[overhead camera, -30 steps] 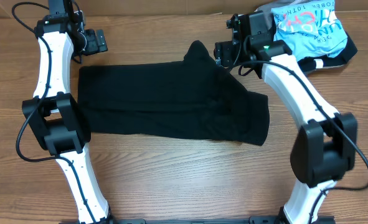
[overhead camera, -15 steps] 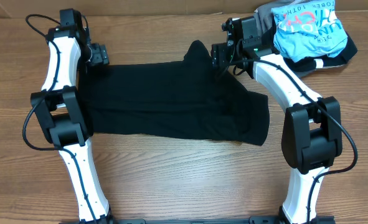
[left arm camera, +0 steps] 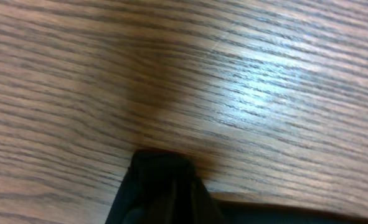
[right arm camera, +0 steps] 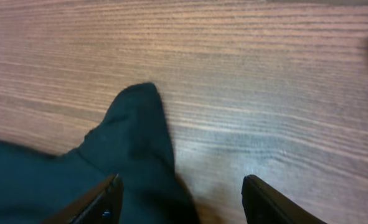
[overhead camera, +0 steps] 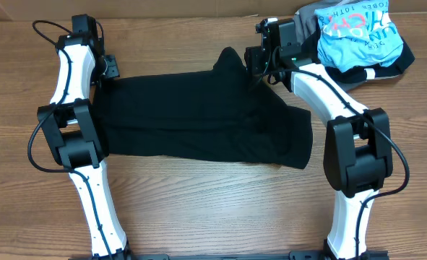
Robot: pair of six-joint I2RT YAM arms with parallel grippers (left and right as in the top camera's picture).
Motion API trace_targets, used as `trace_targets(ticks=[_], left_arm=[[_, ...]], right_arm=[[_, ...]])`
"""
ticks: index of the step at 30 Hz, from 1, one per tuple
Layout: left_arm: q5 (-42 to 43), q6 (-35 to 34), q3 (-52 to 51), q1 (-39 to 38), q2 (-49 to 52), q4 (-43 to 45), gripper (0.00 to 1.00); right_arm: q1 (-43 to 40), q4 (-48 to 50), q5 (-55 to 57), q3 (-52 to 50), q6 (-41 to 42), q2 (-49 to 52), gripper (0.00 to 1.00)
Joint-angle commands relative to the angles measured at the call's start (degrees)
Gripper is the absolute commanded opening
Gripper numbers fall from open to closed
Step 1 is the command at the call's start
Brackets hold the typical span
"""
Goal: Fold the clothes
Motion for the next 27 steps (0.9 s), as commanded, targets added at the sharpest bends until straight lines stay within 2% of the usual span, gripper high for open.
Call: trace_targets(ticks=[1, 8, 19, 21, 24, 27], left_arm=[[0.4, -0.7, 0.7, -0.1, 2.5, -1.1, 0.04], [0.1, -1.7, 0.7, -0.1, 2.5, -2.5, 0.04], [0.1, -3.0, 0.7, -0.1, 2.5, -2.5, 0.04], [0.1, -3.0, 0.7, -0.1, 2.5, -2.5, 0.04], [0.1, -3.0, 0.7, -0.1, 2.5, -2.6, 0.04], [0.1, -3.0, 0.7, -0.1, 2.5, -2.6, 0.04]], right_arm=[[0.4, 3.5, 0.0, 0.8, 0.0, 3.0, 0.63], [1.4, 9.8, -1.1, 0.8, 0.2, 7.8, 0.62], [5.0, 14.0, -1.4, 0.8, 1.7, 10.8, 0.61], [5.0, 14.3, -0.7, 0.8, 2.2, 11.6, 0.55], [4.7, 14.3, 1.0, 0.8, 3.2, 11.7, 0.32], [4.0, 13.9, 1.7, 1.9, 3.2, 11.7, 0.15]])
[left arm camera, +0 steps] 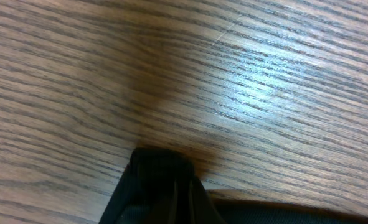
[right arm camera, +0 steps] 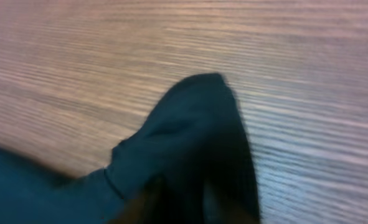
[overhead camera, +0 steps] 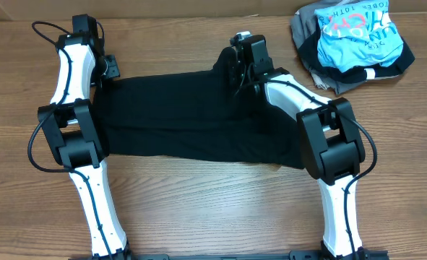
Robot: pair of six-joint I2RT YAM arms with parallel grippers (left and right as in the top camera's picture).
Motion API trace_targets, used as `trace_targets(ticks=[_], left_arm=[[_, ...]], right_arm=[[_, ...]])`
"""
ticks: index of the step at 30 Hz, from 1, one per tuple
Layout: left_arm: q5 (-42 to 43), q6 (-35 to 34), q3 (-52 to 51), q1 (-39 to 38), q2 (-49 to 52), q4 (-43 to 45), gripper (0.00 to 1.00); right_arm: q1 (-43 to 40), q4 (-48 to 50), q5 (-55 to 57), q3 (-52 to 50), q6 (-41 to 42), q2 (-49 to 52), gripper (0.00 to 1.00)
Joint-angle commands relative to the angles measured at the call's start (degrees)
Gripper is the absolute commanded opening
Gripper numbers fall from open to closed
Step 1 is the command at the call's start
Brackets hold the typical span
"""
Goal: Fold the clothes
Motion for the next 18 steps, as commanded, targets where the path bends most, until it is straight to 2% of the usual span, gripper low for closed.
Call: trace_targets(ticks=[1, 3, 9, 16, 18], left_arm=[[0.1, -0.6, 0.2, -0.1, 2.4, -0.9, 0.04], [-0.1, -0.6, 0.2, 0.0, 2.4, -0.9, 0.04], [-0.3, -0.6, 1.6, 0.3, 1.8, -3.4, 0.04], [-0.3, -0.6, 10.2, 0.3, 0.9, -13.1, 0.04], [-0.3, -0.6, 14.4, 0.3, 0.9, -19.1, 0.04]], right_arm=[[-1.4, -0.6, 1.7, 2.5, 1.2, 1.3, 0.10], [-2.0, -3.0, 1.7, 4.7, 1.2, 1.3, 0.04], [-3.4, -18.6, 1.7, 18.1, 1.0, 1.3, 0.04], [-3.3, -46.5, 0.6, 37.1, 0.9, 1.3, 0.04], [-3.3, -58.4, -1.7, 41.3, 1.0, 1.3, 0.04]])
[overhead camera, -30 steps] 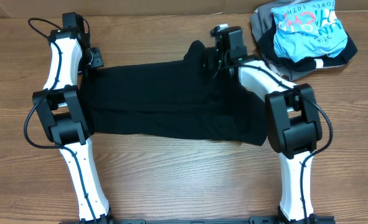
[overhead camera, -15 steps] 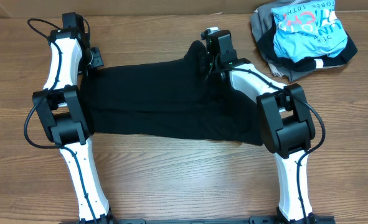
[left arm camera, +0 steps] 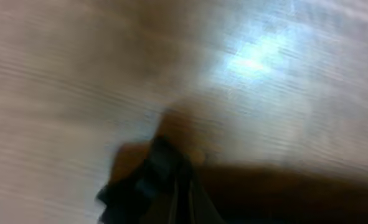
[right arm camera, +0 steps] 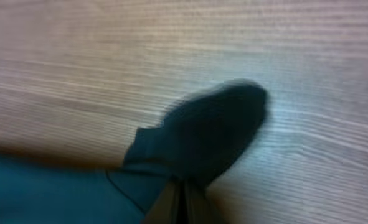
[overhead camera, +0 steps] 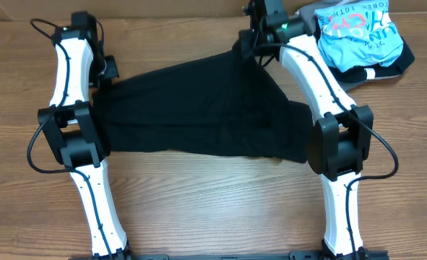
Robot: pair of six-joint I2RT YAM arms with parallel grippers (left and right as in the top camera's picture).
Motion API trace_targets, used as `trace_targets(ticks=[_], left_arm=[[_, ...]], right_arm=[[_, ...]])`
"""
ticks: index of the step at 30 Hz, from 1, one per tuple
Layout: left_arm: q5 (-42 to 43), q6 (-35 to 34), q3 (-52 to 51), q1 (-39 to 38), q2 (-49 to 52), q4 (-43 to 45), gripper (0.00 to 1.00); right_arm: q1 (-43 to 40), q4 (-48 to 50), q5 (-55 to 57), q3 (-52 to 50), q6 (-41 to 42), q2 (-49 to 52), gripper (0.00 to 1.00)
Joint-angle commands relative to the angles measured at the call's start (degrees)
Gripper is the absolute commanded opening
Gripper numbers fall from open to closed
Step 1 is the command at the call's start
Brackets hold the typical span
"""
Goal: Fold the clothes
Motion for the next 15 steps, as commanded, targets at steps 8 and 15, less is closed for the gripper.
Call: trace_targets(ticks=[8, 15], left_arm=[[-0.7, -0.6, 9.4, 0.3, 0.3, -17.5, 0.04], [-2.5, -0.6, 9.2, 0.2, 0.3, -23.0, 0.04]], right_arm=[[-0.5, -32.2, -2.1, 5.0, 5.1, -0.1, 0.04], [-0.5, -37.5, -2.1, 0.3, 8.9, -0.1, 0.04]])
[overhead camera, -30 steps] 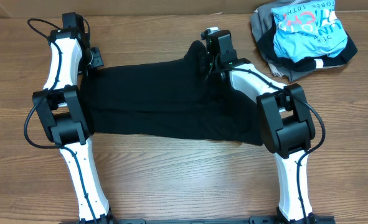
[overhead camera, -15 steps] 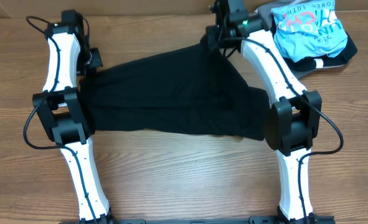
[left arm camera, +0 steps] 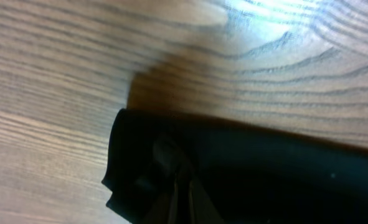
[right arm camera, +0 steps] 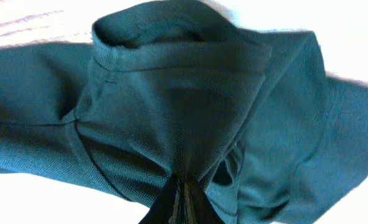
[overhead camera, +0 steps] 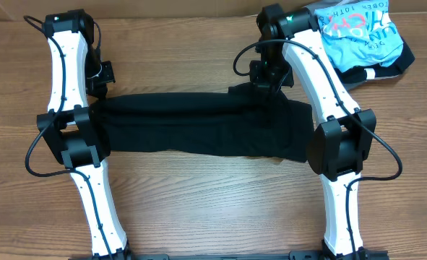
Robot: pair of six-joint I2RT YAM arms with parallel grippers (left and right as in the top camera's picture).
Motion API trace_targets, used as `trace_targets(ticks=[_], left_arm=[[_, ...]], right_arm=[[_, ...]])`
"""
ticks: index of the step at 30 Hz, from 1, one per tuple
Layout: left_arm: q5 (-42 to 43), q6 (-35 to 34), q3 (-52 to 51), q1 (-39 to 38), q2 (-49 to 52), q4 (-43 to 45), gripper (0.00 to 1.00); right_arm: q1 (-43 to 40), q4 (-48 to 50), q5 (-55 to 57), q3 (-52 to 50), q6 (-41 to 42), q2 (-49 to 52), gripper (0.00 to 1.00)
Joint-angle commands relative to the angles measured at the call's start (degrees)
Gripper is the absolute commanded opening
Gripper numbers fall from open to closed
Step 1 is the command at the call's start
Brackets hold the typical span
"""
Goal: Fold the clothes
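Note:
A black garment (overhead camera: 199,126) lies across the table as a long band, its far edge doubled over toward the front. My left gripper (overhead camera: 100,85) is shut on its far left corner; in the left wrist view the cloth (left arm camera: 264,174) runs into the closed jaws of that gripper (left arm camera: 182,202). My right gripper (overhead camera: 260,85) is shut on the far edge right of the middle. The right wrist view shows the fabric (right arm camera: 171,93) bunched into folds and pinched where the gripper (right arm camera: 181,199) closes on it, hanging over the cloth below.
A pile of other clothes (overhead camera: 358,36), a light blue shirt with pink lettering on top of grey and black ones, sits at the back right corner. The wooden table (overhead camera: 213,209) shows bare in front of the garment.
Both grippers have come toward the front with the garment's far edge. That edge, raised high at the back right before, now lies over the cloth, which forms a narrower band.
My left gripper held the far left corner throughout. My right gripper stood open beside a raised peak of the far edge, then was shut on it, then held it lifted toward the back. Now both hold the far edge over the garment.

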Motion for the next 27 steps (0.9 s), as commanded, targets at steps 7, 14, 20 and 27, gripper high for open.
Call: trace_targets(ticks=[7, 14, 20, 27], left_arm=[[-1.5, -0.4, 0.1, -0.2, 0.3, -1.1, 0.04], [-1.6, 0.1, -2.8, -0.3, 0.3, -1.1, 0.04], [-2.7, 0.1, -3.8, -0.5, 0.3, -0.3, 0.04], [-2.6, 0.1, -3.8, -0.5, 0.3, 1.3, 0.04]], right_arm=[[-0.1, -1.1, 0.3, -12.8, 4.0, -0.2, 0.11], [-0.1, -1.4, -0.4, -12.7, 4.2, -2.2, 0.46], [-0.1, 5.8, -0.8, -12.7, 3.9, -3.8, 0.64], [-0.2, 15.6, -0.1, -11.5, 1.9, -3.8, 0.67]])
